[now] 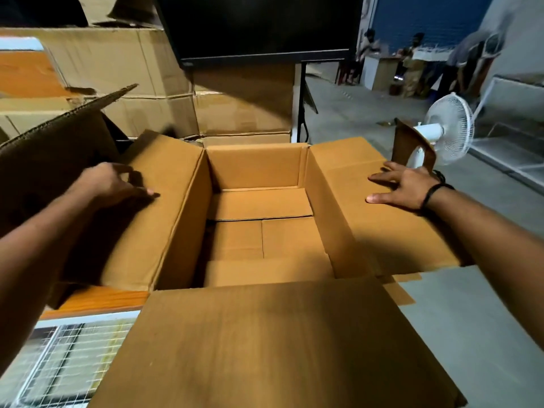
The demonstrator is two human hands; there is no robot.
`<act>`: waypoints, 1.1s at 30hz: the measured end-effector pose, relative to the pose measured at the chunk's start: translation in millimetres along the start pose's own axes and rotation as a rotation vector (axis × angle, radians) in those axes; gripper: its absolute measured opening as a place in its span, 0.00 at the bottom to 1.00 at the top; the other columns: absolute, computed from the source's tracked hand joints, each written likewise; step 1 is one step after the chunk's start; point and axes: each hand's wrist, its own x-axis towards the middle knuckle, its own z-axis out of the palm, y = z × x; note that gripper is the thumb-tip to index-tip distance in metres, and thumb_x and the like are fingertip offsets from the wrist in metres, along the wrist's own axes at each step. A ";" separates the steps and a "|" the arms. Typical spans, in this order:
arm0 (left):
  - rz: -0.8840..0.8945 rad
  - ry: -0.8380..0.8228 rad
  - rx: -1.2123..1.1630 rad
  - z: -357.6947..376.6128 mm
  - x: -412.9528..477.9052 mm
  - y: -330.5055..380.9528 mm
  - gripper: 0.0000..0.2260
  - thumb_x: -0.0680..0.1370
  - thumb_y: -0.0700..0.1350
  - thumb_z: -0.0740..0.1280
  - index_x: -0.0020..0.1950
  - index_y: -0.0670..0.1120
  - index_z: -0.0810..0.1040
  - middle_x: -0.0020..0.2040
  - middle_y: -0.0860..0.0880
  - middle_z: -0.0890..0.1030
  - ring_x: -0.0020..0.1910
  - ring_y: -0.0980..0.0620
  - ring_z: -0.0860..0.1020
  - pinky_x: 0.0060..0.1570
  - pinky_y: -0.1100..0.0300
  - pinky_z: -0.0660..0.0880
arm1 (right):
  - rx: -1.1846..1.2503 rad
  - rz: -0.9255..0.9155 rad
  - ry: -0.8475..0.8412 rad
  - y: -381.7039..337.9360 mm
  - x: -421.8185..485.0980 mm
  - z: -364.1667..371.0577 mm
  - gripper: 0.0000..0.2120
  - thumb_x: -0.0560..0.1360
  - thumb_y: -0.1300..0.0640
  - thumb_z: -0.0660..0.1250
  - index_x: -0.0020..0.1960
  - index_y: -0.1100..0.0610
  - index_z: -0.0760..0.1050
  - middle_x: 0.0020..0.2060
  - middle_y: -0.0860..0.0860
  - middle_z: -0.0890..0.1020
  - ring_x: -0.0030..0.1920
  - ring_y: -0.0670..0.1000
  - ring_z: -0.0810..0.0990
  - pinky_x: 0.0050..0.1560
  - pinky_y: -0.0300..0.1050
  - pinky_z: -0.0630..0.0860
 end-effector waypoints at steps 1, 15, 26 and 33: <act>-0.011 -0.008 0.051 -1.9 2.8 3.5 0.27 0.72 0.49 0.73 0.66 0.38 0.72 0.62 0.33 0.74 0.60 0.33 0.72 0.59 0.43 0.71 | 0.017 -0.003 0.035 -0.6 1.3 -5.5 0.36 0.66 0.31 0.68 0.71 0.41 0.67 0.77 0.49 0.57 0.75 0.54 0.59 0.72 0.54 0.52; 0.352 -0.301 -0.038 -54.5 29.0 25.7 0.41 0.71 0.32 0.70 0.76 0.58 0.56 0.70 0.42 0.70 0.63 0.38 0.73 0.63 0.41 0.70 | 0.090 -0.085 -0.017 -23.0 2.7 -69.3 0.37 0.63 0.45 0.78 0.70 0.46 0.70 0.75 0.48 0.61 0.73 0.52 0.63 0.72 0.46 0.57; 0.236 -0.233 -0.027 -50.5 21.0 30.3 0.35 0.74 0.36 0.69 0.77 0.49 0.58 0.62 0.39 0.75 0.44 0.48 0.75 0.37 0.59 0.69 | 0.019 -0.087 -0.020 -36.5 -2.1 -78.7 0.36 0.62 0.43 0.78 0.68 0.48 0.73 0.76 0.47 0.59 0.74 0.51 0.62 0.73 0.49 0.59; 0.196 -0.236 -0.131 -48.7 20.2 25.6 0.31 0.72 0.35 0.69 0.74 0.46 0.65 0.61 0.40 0.77 0.49 0.45 0.78 0.44 0.56 0.74 | 0.027 -0.075 0.008 -39.6 -4.6 -81.4 0.37 0.61 0.46 0.80 0.67 0.53 0.75 0.75 0.47 0.63 0.72 0.50 0.65 0.71 0.46 0.61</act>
